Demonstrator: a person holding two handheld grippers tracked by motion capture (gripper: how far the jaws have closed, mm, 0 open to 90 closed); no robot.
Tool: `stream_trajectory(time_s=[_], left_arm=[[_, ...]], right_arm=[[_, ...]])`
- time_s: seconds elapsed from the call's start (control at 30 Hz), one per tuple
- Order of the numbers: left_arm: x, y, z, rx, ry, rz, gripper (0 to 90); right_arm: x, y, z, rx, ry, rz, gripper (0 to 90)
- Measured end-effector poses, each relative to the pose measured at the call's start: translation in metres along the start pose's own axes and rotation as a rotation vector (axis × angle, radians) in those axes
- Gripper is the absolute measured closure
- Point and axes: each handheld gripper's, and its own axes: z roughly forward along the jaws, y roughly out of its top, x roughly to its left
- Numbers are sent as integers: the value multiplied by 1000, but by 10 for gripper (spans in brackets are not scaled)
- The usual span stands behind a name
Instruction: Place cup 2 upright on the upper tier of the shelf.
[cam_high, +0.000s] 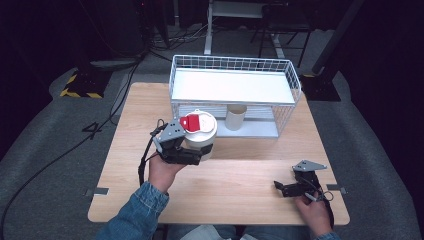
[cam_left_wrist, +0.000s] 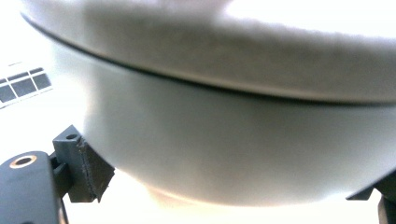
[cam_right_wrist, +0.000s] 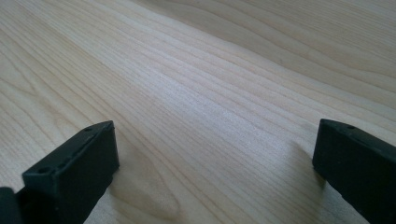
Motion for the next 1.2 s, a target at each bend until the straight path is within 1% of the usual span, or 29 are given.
stream_trajectory(time_s=[0.03, 0.13, 0.37, 0.63, 0.73, 1.0, 1.03, 1.2], left_arm=[[0, 2, 0, -1, -1, -2, 123], [1, 9, 0, -7, 2, 17, 123], [1, 24, 0, -18, -8, 35, 123], [6, 42, 5, -18, -28, 36, 124], [8, 50, 6, -27, -36, 32, 124], [14, 69, 11, -36, -37, 48, 124], [14, 70, 11, -39, -39, 39, 124], [18, 81, 14, -47, -22, 47, 124]], right_arm=[[0, 0, 0, 0, 0, 0, 7], [0, 0, 0, 0, 0, 0, 7], [0, 0, 0, 0, 0, 0, 7], [1, 0, 0, -1, -7, 8, 7], [1, 0, 1, 0, -7, 7, 7], [1, 1, 1, 0, -8, 8, 7], [1, 1, 1, 0, -9, 9, 7], [1, 1, 1, 0, -9, 9, 7]])
